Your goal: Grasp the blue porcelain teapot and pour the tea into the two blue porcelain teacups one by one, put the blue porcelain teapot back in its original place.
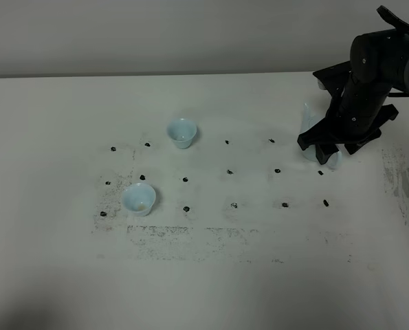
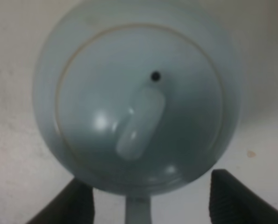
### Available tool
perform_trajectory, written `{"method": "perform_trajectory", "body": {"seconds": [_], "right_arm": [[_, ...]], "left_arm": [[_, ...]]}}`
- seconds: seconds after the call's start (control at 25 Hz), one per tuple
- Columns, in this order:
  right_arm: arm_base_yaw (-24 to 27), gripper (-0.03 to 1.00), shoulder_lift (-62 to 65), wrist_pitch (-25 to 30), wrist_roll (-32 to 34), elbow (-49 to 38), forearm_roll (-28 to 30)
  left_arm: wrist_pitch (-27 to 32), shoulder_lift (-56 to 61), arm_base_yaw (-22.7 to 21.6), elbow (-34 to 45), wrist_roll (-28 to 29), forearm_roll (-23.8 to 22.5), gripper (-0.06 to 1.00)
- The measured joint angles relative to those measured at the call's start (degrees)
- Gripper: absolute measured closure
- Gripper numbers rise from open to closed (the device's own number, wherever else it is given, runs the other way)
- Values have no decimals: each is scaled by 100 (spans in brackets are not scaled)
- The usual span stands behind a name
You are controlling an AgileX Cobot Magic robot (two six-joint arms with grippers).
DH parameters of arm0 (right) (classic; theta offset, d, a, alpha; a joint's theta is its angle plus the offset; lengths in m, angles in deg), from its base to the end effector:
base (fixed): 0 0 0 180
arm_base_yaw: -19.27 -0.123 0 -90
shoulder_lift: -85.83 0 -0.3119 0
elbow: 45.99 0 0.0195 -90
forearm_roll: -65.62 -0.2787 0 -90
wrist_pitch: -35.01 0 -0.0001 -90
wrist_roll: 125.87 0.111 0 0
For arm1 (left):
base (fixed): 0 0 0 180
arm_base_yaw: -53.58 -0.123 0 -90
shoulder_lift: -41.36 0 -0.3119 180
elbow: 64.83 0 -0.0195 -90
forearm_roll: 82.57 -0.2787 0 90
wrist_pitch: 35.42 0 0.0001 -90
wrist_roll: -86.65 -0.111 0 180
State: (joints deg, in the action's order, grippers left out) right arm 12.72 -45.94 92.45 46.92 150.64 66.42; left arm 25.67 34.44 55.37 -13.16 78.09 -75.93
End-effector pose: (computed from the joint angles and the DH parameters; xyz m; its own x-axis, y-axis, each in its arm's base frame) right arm 0.4796 0.0538 0.1448 -0.9614 -0.2442 -0.1265 -0.2425 0.9697 -0.0287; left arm 0.0138 -0.0117 0.2680 -0.4792 0.1076 -0.8711 0.1644 0.9859 0.0313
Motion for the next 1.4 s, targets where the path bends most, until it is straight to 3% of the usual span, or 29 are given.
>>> {"method": "perform_trajectory", "body": {"seconds": [1.2, 1.4], "right_arm": [[8, 41, 0, -85, 70, 0, 5], [8, 46, 0, -29, 75, 0, 5]], "left_arm": [[0, 0, 0, 0, 0, 0, 38], [0, 0, 0, 0, 0, 0, 38]]}}
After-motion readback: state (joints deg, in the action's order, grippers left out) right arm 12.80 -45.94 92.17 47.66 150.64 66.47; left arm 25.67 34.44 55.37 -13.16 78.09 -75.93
